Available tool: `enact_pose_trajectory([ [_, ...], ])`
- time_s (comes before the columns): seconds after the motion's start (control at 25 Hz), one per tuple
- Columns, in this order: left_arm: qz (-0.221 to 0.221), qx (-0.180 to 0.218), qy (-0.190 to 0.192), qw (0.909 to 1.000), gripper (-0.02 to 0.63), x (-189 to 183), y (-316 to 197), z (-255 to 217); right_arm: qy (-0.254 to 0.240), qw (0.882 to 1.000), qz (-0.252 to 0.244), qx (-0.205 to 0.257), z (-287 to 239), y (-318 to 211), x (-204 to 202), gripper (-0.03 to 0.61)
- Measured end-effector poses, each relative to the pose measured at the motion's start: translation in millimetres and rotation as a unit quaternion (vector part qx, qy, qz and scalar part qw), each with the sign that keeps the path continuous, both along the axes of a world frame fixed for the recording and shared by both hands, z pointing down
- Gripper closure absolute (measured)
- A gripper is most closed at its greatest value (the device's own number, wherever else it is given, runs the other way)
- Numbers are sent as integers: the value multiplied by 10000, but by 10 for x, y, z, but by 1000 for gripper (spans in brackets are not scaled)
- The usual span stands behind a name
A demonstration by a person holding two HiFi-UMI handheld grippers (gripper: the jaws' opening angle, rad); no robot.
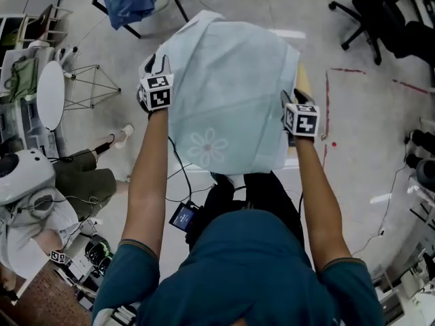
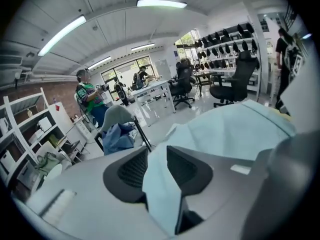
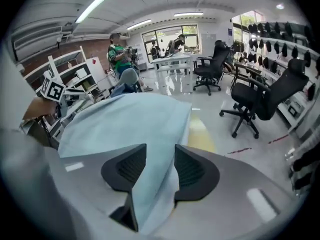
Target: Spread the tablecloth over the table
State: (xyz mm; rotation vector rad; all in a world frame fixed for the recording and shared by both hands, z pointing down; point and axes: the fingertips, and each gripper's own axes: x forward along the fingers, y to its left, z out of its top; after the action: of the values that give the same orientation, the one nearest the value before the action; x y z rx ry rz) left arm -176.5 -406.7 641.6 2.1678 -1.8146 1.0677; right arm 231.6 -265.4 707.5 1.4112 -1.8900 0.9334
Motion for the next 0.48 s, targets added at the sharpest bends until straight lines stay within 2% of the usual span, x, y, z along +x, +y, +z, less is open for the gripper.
enact_pose_trajectory([
  [0.12,72,-215,134,9997,497,131,552,271,118,9994,-120,-288,173,527,-277,365],
  [0.24,-16,-466,247,9986,495,163,1063,512,451,9971,-399,-460,275,951,-504,347],
  [0.36,-75,-632,278,9976,495,137,1460,744,880,9936,-410,-577,435,1240,-513,347],
  [0.48,106,-666,93,9977,495,159,1602,809,1010,9929,-282,-570,481,1352,-396,355],
])
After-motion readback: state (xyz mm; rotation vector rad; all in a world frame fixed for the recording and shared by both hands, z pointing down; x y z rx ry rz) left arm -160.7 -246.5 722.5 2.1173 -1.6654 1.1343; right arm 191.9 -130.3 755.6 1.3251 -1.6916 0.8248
